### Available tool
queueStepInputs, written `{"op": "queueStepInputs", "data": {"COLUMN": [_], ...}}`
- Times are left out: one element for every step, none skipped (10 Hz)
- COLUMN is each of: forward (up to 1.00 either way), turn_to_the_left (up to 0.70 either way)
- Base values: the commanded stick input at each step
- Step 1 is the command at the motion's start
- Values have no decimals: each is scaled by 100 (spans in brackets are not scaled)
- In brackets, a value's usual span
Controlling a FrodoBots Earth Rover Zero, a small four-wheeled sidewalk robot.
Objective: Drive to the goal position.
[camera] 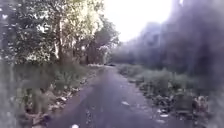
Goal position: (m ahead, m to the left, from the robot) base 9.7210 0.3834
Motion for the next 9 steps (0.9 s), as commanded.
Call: {"op": "queueStepInputs", "data": {"forward": [85,85,85,85,85,85,85,85,85], "turn_to_the_left": [0,0,0,0,0,0,0,0,0]}}
